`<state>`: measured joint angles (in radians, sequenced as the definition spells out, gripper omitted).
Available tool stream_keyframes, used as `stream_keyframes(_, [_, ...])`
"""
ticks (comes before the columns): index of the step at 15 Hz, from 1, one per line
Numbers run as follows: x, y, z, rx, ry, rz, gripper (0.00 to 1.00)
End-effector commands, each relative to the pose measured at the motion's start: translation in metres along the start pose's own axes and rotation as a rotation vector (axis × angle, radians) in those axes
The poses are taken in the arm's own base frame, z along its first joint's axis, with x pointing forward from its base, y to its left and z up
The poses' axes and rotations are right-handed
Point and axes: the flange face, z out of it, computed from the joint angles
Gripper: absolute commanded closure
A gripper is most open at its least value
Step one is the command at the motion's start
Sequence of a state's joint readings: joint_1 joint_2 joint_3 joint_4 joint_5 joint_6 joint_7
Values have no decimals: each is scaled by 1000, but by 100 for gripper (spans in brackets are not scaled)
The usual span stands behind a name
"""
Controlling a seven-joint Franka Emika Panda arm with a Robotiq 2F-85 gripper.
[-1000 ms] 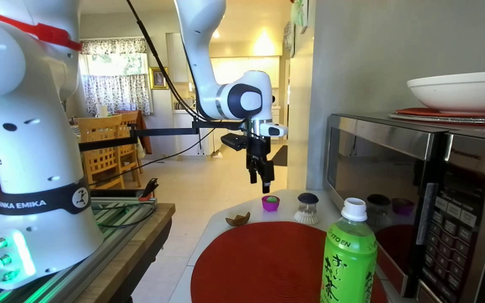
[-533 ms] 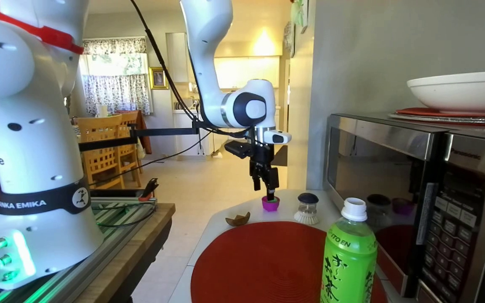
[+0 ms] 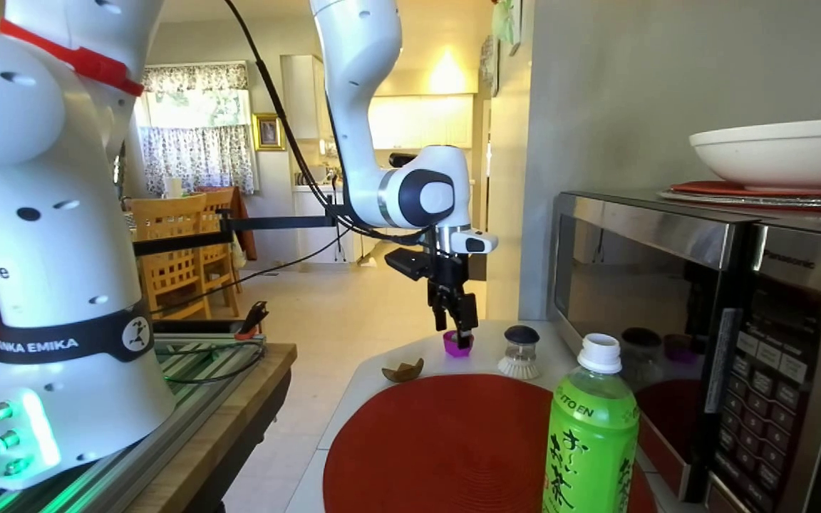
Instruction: Pick up the purple cup from the left side of the table and put it on the right side
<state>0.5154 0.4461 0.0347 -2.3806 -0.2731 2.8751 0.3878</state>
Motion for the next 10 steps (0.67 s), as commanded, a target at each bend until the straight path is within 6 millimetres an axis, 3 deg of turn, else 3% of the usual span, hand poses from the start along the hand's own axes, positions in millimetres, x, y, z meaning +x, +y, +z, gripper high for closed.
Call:
stream_keyframes(1, [4,-1,5,-8,14,-7,26])
stream_keyframes(4, [4,-3,6,-6,24,-14,50])
stream_keyframes(5, [4,-3,6,-6,26,-16,48])
stream_keyframes(7, [6,-4,5,-6,32,-19,32])
stream_keyframes(10, [7,-4,5,-7,38,-23,25])
